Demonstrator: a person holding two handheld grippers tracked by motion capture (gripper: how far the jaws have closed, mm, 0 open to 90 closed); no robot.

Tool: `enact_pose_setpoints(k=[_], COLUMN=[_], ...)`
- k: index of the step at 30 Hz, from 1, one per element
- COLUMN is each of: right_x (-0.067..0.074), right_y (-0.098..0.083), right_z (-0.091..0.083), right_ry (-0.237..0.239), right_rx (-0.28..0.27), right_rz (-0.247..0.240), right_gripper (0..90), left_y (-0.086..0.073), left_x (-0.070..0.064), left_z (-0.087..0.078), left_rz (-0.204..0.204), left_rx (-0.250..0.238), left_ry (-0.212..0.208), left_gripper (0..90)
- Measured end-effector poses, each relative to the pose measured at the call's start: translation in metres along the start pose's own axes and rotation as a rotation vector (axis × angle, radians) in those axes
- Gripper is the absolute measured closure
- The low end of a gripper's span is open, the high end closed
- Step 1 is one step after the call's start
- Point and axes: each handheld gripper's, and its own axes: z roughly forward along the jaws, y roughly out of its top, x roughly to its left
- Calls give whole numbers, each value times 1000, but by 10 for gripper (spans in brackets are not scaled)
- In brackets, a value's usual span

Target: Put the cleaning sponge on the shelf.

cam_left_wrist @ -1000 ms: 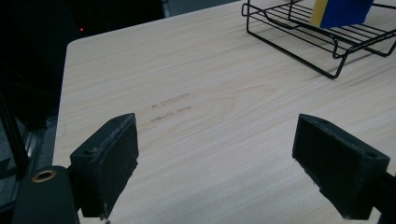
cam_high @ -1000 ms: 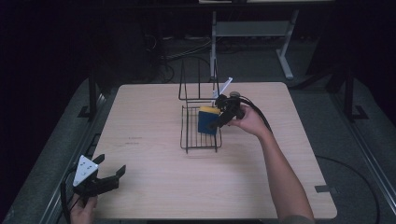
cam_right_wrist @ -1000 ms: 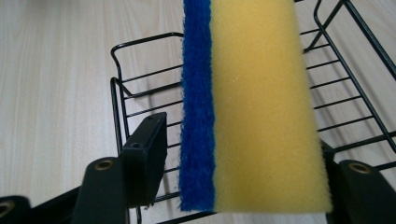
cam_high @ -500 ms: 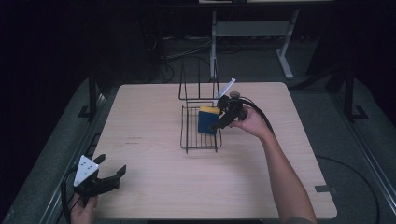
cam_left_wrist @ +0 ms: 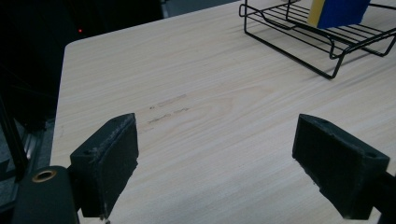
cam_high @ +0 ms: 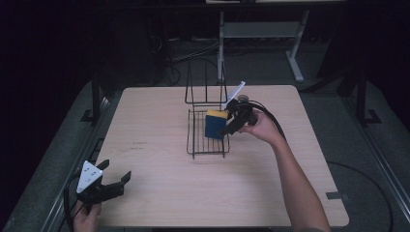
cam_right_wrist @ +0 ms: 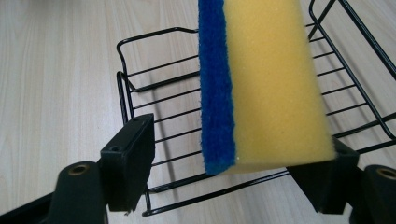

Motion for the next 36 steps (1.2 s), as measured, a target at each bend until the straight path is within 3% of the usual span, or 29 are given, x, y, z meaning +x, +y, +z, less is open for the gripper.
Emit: enact_pose_setpoints(k=[36], right_x=[2], right_y=[-28], right_z=[-6], right_ry=[-24], right_rx=[10], right_rz=[46], right_gripper=[263], left_y=[1], left_x=[-2], left_z=[2], left_rz=[0], left_rx=[-3], left_ry=[-7], left_gripper=[139])
